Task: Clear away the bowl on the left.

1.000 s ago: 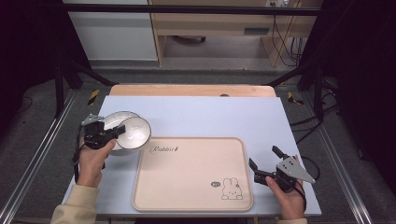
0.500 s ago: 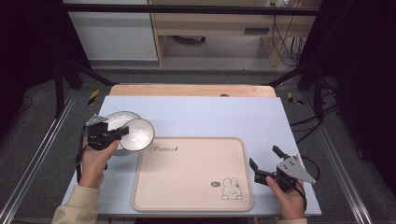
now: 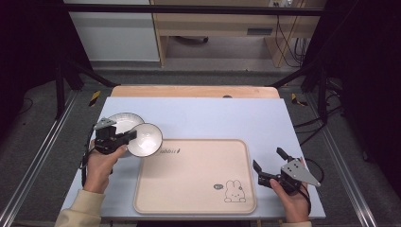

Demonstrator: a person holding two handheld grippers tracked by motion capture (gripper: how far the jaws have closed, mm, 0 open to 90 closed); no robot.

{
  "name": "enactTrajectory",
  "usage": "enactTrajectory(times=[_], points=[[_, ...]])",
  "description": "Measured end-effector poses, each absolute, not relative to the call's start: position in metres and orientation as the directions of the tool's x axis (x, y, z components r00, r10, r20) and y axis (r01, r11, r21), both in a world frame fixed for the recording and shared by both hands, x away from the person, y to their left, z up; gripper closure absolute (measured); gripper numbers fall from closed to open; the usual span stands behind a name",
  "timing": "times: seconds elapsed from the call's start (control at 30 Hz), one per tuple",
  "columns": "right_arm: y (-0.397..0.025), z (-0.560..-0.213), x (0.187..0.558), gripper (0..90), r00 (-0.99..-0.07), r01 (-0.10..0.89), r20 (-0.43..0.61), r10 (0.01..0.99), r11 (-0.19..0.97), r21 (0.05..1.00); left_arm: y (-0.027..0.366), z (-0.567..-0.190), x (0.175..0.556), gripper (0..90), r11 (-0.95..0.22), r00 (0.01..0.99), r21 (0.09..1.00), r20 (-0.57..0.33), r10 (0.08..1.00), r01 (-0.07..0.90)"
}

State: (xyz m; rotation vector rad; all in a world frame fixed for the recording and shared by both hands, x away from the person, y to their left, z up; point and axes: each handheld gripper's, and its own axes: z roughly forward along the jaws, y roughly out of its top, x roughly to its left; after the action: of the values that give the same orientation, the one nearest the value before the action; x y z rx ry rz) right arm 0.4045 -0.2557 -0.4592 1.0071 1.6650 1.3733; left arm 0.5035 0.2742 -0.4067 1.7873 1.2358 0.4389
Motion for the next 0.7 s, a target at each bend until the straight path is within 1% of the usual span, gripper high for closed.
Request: enactTrajectory(times=[0.33, 0.7], points=[[-0.257, -0.458, 0.404, 4.5, -0.417, 0.099, -0.065, 0.907, 0.116, 0.988, 0.256, -0.408, 0.501, 82.0, -0.15, 0.483, 0.814, -0.175, 0.858, 0.562], [-0.257, -0.458, 0.404, 4.6, -0.415, 0.101, -0.064, 0.908, 0.115, 0.988, 0.244, -0.412, 0.499, 82.0, -0.196, 0.518, 0.804, -0.156, 0.841, 0.561]])
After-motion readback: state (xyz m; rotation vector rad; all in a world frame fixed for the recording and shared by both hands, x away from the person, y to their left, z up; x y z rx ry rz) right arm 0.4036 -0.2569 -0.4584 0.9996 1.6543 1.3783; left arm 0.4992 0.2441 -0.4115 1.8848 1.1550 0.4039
